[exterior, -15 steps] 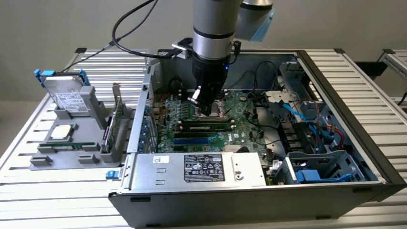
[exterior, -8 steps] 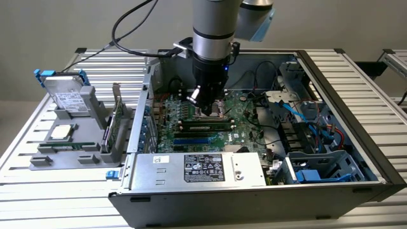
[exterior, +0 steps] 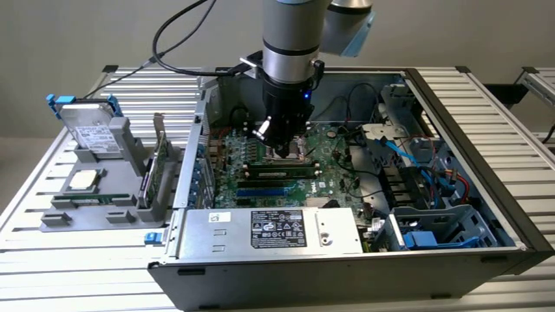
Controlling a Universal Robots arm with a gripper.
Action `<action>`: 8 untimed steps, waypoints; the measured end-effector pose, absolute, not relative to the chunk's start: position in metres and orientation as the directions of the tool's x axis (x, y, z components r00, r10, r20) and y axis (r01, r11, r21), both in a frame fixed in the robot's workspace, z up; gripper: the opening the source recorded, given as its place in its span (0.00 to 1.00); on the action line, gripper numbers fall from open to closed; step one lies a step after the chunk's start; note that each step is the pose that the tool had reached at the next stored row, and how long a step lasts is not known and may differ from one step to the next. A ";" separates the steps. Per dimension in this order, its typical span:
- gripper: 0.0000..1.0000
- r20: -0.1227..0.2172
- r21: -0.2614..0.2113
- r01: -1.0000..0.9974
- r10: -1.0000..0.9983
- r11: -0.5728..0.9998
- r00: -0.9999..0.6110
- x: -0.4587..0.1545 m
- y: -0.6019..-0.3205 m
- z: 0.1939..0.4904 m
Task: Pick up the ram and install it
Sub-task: 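Press down the ram until it locks into place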
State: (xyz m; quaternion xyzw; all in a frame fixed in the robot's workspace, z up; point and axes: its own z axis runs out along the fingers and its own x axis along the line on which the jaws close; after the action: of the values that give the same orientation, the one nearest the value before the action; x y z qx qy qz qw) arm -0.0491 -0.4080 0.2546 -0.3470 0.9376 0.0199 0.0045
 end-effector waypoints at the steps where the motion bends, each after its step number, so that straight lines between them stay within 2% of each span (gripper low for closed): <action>1: 0.10 -0.023 0.035 -0.640 -0.640 0.767 -0.768 -0.049 -0.408 0.254; 8: 0.10 -0.028 0.039 -0.561 -0.561 0.827 -0.828 -0.049 -0.408 0.252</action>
State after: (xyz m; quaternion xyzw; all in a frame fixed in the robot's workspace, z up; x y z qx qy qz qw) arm -0.0491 -0.4080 0.2519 -0.2934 0.9557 0.0229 0.0074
